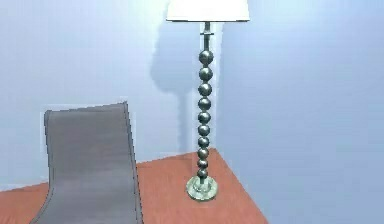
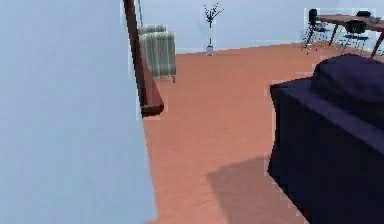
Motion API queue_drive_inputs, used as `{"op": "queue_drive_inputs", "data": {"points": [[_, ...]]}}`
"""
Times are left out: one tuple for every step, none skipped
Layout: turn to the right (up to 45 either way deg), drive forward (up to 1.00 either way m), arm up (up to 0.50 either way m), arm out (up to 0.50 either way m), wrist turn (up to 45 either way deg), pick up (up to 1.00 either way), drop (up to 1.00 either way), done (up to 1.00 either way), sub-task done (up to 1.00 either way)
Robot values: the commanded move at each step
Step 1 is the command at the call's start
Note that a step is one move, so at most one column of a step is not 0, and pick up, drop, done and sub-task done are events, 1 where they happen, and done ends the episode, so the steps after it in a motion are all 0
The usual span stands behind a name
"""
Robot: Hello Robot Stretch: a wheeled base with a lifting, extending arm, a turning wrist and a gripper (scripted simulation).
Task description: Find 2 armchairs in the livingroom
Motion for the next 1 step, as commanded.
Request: {"op": "queue_drive_inputs", "data": {"points": [[-30.0, 0.0, 0.0, 0.0, 0.0, 0.0, 0.0, 0.0, 0.0]]}}
